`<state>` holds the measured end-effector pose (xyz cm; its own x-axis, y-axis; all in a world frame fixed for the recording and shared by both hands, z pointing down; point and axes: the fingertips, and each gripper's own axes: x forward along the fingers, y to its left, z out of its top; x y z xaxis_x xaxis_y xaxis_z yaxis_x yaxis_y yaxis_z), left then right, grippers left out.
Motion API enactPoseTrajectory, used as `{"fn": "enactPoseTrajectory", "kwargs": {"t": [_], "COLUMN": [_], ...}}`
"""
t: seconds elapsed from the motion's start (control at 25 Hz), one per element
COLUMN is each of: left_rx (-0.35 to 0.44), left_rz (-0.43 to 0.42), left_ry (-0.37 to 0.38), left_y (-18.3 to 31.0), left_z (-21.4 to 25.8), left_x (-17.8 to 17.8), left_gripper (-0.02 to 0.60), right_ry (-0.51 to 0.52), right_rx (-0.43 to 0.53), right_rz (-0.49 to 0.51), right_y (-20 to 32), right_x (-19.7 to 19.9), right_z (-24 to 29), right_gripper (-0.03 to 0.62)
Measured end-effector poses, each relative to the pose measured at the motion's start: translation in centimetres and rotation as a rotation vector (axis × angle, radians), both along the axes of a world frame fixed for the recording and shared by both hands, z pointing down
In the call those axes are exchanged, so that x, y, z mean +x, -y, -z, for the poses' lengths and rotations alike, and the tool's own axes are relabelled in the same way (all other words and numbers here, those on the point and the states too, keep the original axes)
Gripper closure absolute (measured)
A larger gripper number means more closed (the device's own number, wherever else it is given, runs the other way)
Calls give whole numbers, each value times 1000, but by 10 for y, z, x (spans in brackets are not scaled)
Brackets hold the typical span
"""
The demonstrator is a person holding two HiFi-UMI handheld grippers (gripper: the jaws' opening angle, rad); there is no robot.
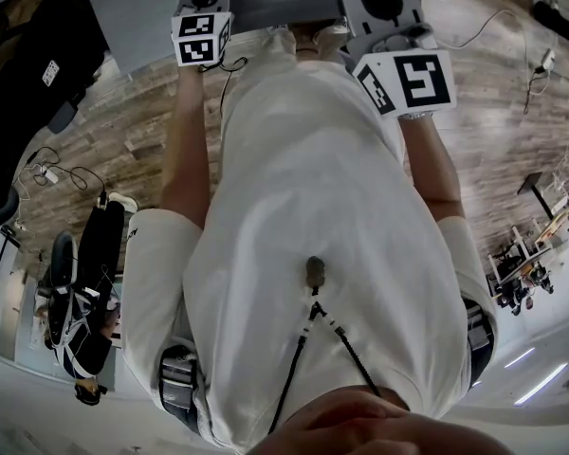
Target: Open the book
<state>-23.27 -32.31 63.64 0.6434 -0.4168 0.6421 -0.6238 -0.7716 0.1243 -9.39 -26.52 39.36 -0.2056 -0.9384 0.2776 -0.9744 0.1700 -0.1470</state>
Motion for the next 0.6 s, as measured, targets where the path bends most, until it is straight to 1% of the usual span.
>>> {"fn": "enactPoseTrajectory", "kwargs": {"t": [0.4, 0.6], "left_rx": [-102, -172], "left_rz": [86, 164], "left_ry": [-61, -111], "left_y": [11, 18], "left_z": [-17, -34], "left_x": [-14, -21], "left_gripper": [552, 546], "right_ry": [-3, -3], "right_rx": [-10, -16], "right_rz": [-12, -18], "right_y": [11, 18], "right_x": [1, 2], "right_z": [-2, -8], "right_gripper": [557, 557]}}
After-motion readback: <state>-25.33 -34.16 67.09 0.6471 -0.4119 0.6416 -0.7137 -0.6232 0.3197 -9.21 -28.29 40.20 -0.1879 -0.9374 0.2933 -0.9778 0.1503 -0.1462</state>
